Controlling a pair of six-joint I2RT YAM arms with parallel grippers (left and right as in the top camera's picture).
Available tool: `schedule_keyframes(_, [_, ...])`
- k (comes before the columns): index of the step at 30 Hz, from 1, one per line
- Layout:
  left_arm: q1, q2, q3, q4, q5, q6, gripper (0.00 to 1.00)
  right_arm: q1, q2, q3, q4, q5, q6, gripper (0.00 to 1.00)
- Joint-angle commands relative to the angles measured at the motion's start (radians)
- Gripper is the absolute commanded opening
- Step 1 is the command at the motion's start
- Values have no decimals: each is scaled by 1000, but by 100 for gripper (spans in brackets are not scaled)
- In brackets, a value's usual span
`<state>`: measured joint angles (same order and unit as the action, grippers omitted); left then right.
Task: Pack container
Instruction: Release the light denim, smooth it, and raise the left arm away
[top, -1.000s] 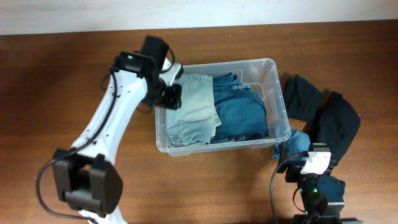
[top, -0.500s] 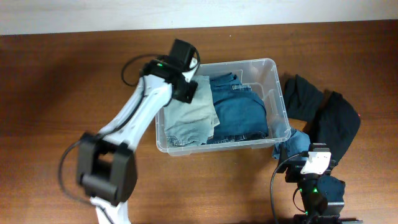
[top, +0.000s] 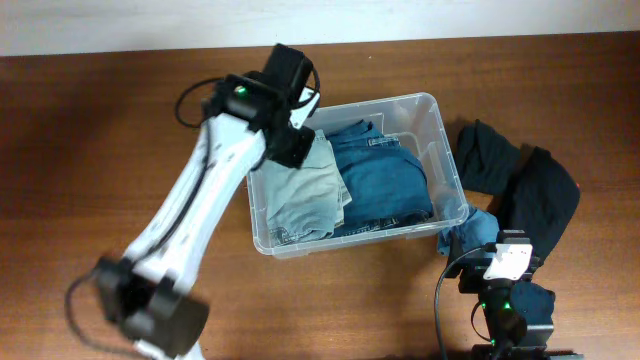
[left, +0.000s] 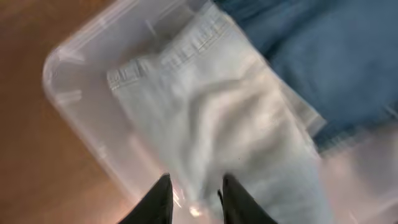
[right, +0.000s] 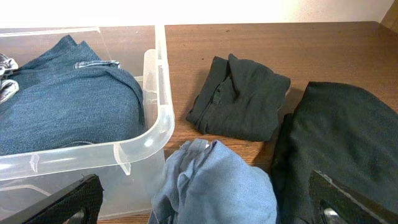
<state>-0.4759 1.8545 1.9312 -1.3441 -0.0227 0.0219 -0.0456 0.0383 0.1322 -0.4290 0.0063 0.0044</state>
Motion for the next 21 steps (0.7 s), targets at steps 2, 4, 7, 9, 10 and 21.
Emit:
schedule_keyframes(2, [-78,-37,-47,-107,60,3,27,-7,-5,-7,-1,2,11,98])
schedule_keyframes(4, [-119,-37,-143,-61,127,32,28,-7,-5,-7,-1,1,11,98])
schedule_keyframes(7, [-162,-37,-298,34,136,32,33,-7,-5,-7,-1,1,11,98])
schedule_keyframes(9, [-170,-37,-385,99,135,32,34,-7,-5,-7,0,1,11,99])
schedule_keyframes(10, [-170,-37,-420,127,135,32,34,-7,-5,-7,-1,1,11,98])
schedule_keyframes(21, [-166,-41,-558,309,128,31,34,-7,-5,-7,-1,1,11,98])
